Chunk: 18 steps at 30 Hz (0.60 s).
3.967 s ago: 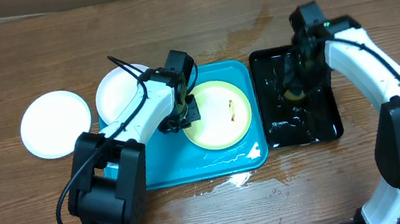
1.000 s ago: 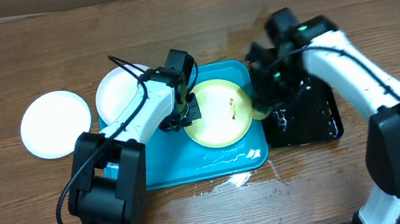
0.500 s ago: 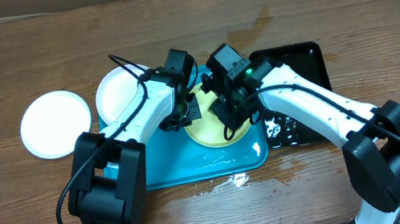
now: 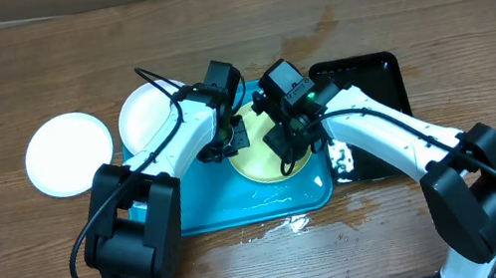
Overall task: Clean dirty plates on tray and stack at the side
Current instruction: 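Scrub the yellow plate's sauce stain with the sponge in the right gripper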
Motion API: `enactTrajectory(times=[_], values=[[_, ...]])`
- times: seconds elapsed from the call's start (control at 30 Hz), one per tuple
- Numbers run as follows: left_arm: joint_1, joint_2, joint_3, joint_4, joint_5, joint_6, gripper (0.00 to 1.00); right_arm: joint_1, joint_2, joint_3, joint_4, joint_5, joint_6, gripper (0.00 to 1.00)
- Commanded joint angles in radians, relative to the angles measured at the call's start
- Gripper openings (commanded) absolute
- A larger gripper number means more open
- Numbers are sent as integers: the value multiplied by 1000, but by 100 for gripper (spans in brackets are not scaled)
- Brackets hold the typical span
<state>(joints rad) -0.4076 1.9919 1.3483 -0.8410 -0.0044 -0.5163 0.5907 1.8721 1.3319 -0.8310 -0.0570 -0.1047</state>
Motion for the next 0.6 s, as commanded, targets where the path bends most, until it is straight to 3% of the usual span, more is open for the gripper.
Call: enactTrajectory(times=[0.0, 0.57], values=[[2, 10, -13, -4, -20, 23, 4, -2, -23, -3, 1, 30, -1, 63], [2, 10, -13, 2, 3, 23, 4, -1, 4, -103, 45, 26, -1, 52]])
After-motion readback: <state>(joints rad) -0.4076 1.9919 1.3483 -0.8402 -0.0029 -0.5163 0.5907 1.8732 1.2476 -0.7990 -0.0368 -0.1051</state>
